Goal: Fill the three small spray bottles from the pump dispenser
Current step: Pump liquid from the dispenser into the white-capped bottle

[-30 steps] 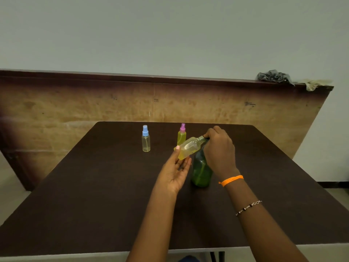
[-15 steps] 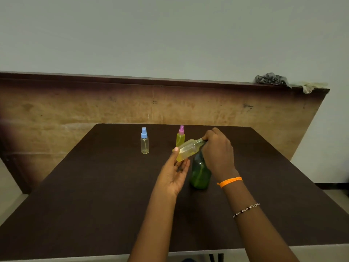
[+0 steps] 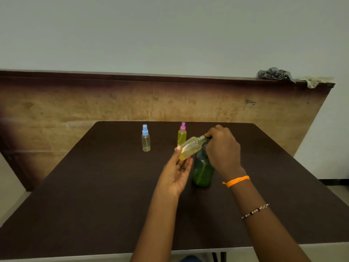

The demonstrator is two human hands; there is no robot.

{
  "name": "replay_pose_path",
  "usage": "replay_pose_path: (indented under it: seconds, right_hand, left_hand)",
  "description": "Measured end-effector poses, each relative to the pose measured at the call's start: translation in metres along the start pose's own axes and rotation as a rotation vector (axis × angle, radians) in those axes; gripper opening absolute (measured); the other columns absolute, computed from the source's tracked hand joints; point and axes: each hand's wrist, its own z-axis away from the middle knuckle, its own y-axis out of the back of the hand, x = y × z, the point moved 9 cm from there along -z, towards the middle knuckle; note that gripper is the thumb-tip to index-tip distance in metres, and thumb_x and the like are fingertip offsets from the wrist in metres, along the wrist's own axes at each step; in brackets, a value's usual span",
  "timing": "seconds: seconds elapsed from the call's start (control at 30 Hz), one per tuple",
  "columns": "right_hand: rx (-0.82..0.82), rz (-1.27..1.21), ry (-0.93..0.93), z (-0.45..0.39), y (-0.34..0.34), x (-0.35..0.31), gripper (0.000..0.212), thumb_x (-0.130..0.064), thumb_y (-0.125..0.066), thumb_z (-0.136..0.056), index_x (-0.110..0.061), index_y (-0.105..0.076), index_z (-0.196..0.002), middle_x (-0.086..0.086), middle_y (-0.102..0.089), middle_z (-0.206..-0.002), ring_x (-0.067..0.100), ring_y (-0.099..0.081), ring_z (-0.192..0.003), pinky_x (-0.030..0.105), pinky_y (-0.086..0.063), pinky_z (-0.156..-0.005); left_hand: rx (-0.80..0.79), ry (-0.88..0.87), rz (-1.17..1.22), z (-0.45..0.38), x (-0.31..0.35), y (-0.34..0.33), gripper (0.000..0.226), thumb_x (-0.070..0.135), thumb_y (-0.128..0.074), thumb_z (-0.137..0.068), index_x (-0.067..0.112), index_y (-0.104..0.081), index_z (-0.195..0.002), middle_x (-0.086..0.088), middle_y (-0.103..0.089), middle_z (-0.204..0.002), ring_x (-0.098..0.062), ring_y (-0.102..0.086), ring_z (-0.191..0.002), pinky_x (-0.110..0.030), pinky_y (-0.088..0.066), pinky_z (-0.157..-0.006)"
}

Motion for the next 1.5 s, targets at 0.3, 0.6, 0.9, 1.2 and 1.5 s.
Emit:
replay_pose_path:
  seconds: [0.3,0.6,0.9,1.2,1.5]
  right_hand:
    - [0.132,0.043,0.091,0.015,0.000,-0.005,0.019,0.010,-0.062,-0.065,-0.002,-0.064,-0.078,0.010,-0.061,-0.078,0.032,-0.054,-0.075,0.033,-0.042,-0.048]
    - [0.188,-0.011,0.026,0.023,-0.004,-0.001,0.026,-0.005,-0.038,-0.078,-0.002,-0.063,-0.085,0.010,-0.058,-0.082,0.029,-0.053,-0.074,0.032,-0.040,-0.047]
    - [0.196,0.057,0.063,0.013,0.001,-0.005,0.012,0.000,-0.054,-0.071,-0.004,-0.060,-0.079,0.011,-0.057,-0.077,0.030,-0.052,-0.069,0.034,-0.042,-0.052]
    - [0.241,0.062,0.065,0.026,-0.006,0.000,0.020,0.003,-0.054,-0.070,-0.004,-0.061,-0.087,0.010,-0.058,-0.083,0.031,-0.053,-0.077,0.040,-0.048,-0.065]
    - [0.038,-0.045,0.018,-0.001,-0.001,0.000,0.018,0.005,-0.057,-0.071,-0.004,-0.066,-0.084,0.012,-0.062,-0.086,0.034,-0.050,-0.083,0.042,-0.044,-0.069]
  left_hand:
    - [-0.006,0.009,0.001,-0.003,-0.001,0.005,0.019,0.014,-0.062,-0.086,0.002,-0.058,-0.101,-0.016,-0.061,-0.098,-0.023,-0.060,-0.091,-0.034,-0.046,-0.091]
    - [-0.006,-0.007,-0.007,-0.007,-0.001,0.007,0.028,0.016,-0.062,-0.086,0.001,-0.057,-0.109,-0.015,-0.062,-0.098,-0.022,-0.061,-0.091,-0.033,-0.049,-0.084]
    - [-0.020,0.011,-0.003,-0.005,-0.001,0.003,0.026,0.015,-0.062,-0.086,0.001,-0.058,-0.108,-0.016,-0.062,-0.100,-0.023,-0.061,-0.092,-0.034,-0.050,-0.081]
    - [-0.021,0.035,0.009,-0.006,-0.004,0.007,0.026,0.015,-0.063,-0.085,0.000,-0.058,-0.105,-0.017,-0.063,-0.099,-0.024,-0.061,-0.093,-0.035,-0.050,-0.081]
    - [-0.029,0.014,-0.004,-0.003,-0.002,0.001,0.019,0.015,-0.062,-0.087,0.001,-0.059,-0.100,-0.015,-0.062,-0.096,-0.022,-0.061,-0.089,-0.032,-0.051,-0.082]
